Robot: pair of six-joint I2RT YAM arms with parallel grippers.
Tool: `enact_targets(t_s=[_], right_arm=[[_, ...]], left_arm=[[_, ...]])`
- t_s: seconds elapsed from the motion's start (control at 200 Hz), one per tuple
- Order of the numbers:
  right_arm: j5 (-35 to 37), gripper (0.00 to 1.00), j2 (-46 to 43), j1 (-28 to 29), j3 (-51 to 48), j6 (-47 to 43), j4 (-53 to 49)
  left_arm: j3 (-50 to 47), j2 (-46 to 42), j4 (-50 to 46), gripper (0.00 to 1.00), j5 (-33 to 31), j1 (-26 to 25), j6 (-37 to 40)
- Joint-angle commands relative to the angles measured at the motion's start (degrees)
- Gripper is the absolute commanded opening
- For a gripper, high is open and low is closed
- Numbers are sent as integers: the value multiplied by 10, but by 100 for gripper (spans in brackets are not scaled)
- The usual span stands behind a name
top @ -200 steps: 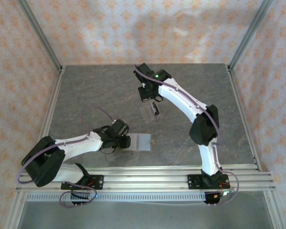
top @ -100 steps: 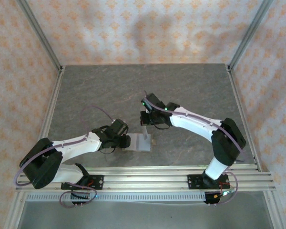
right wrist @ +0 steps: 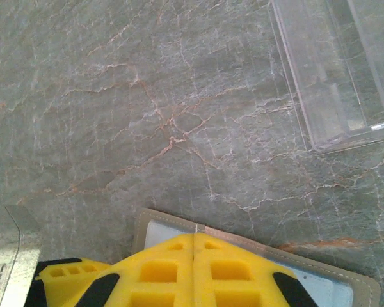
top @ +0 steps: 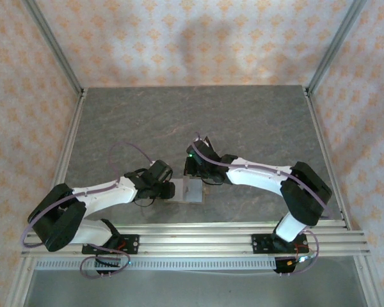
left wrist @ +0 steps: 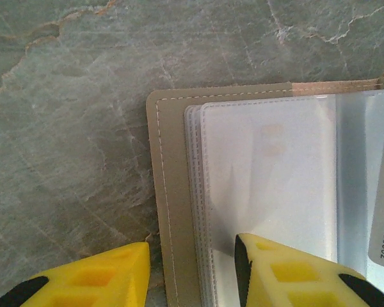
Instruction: Put the credit cards into the card holder
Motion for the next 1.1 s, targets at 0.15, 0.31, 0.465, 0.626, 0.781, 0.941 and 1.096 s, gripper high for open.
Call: enact_targets(t_s=[0.15, 0.31, 0.465, 0.626, 0.781, 0.941, 1.096], right_arm=[[49, 0, -4, 2, -11, 30, -8], [51, 0, 12, 4, -12, 37, -6], [53, 0, 22, 5, -11, 43, -5], [56, 0, 33, 8, -11, 51, -5], [53, 0, 40, 13, -10, 58, -1], [45, 0, 40, 16, -15, 67, 6], [33, 11, 38, 16, -19, 75, 13]], left_arm=[[1, 9, 6, 40, 5, 8, -10], [1, 12, 8, 40, 6, 8, -10], [0, 12, 8, 40, 4, 8, -9], [-2, 10, 10, 40, 4, 8, -10], [-5, 10, 11, 40, 4, 8, -10], [-9, 6, 13, 40, 4, 8, -12], [-12, 7, 16, 40, 3, 8, -12]])
